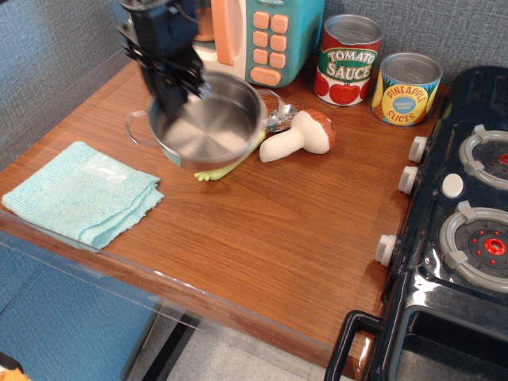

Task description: Put the pot in front of the microwave

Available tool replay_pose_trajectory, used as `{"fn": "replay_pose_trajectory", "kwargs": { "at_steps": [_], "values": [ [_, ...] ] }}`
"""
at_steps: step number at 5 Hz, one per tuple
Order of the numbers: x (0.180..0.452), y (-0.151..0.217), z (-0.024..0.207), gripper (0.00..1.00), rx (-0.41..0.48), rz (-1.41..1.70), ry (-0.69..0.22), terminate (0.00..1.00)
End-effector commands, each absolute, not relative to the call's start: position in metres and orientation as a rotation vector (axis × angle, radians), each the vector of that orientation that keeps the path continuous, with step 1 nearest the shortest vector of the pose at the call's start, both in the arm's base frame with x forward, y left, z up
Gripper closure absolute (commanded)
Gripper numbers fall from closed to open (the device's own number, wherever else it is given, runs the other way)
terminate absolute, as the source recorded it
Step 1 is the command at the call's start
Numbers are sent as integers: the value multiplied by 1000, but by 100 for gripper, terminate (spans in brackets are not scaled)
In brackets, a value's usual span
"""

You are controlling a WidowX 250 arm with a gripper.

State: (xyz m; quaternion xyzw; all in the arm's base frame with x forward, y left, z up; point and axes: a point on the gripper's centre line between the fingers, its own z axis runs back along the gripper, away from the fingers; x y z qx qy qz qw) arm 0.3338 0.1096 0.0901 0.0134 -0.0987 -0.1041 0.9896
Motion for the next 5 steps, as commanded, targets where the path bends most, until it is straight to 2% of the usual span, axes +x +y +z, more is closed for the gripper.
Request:
{"fn": "replay_pose_trajectory", "kwargs": {
  "at_steps": [1,2,3,4,5],
  "values": [
    [358,209,83,100,110,-30,-179,0],
    [369,237,69,100,132,5,-147,0],
    [371,250,53,100,148,26,-110,0],
    [372,246,50,0,126,13,-119,0],
    [371,233,68,0,137,-36,-145,0]
  ]
}}
